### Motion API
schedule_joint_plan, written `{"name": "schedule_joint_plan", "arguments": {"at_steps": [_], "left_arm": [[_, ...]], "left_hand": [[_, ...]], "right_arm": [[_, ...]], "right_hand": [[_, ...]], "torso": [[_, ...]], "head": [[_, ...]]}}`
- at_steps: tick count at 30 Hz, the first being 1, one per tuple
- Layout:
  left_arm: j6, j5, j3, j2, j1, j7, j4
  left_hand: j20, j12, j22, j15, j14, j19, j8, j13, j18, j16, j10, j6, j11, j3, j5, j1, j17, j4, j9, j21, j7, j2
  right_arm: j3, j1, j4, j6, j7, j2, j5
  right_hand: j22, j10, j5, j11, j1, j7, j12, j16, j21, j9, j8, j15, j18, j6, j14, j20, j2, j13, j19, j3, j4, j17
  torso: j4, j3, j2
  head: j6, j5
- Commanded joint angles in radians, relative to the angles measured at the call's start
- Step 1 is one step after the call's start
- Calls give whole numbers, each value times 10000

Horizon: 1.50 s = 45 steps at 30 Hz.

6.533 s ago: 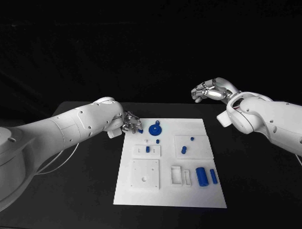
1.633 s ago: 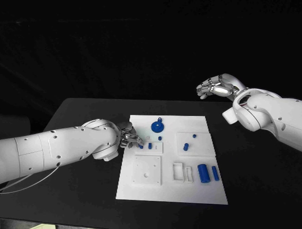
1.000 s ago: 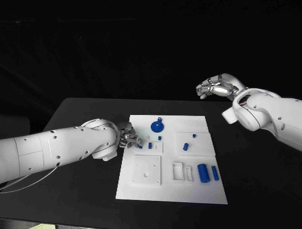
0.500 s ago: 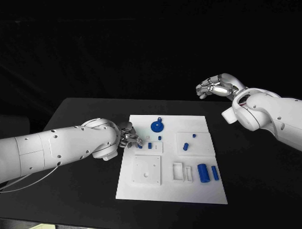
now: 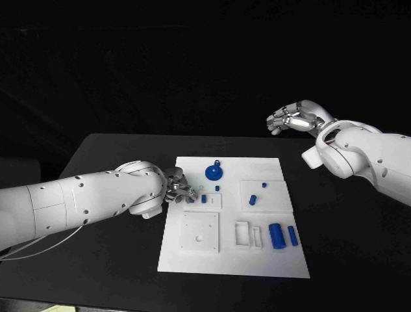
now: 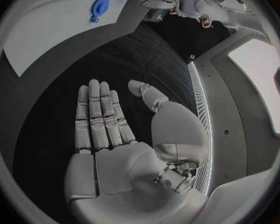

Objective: Assemble the parts on the task board

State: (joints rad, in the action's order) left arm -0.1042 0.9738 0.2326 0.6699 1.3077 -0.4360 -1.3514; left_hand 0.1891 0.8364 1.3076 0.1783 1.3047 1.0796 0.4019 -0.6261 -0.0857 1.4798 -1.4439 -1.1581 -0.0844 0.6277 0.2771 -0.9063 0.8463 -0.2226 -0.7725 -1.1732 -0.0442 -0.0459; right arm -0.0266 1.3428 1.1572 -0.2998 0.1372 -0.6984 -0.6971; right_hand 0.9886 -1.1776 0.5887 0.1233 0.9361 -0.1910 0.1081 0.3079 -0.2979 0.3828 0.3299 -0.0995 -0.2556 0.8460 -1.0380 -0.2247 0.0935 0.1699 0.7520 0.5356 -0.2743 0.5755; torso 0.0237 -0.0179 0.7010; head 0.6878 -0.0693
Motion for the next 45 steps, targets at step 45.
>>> {"name": "schedule_joint_plan", "arguments": {"at_steps": [45], "left_arm": [[-1274,-899,-673,679,140,1517,-365]], "left_hand": [[-189,-2624,-695,-1017,-2781,-2576,-646,1609,375,-3302,3133,2521,1094,187,-1204,-1445,-2108,732,825,2357,-823,-1882]], "right_arm": [[4,-40,-97,105,92,-15,-22]], "right_hand": [[8,-77,73,-8,-22,-19,-64,-55,79,-21,-40,-85,-62,-81,-13,-36,43,-14,-2,-72,-7,17]], "torso": [[7,19,2]], "head": [[-106,159]]}}
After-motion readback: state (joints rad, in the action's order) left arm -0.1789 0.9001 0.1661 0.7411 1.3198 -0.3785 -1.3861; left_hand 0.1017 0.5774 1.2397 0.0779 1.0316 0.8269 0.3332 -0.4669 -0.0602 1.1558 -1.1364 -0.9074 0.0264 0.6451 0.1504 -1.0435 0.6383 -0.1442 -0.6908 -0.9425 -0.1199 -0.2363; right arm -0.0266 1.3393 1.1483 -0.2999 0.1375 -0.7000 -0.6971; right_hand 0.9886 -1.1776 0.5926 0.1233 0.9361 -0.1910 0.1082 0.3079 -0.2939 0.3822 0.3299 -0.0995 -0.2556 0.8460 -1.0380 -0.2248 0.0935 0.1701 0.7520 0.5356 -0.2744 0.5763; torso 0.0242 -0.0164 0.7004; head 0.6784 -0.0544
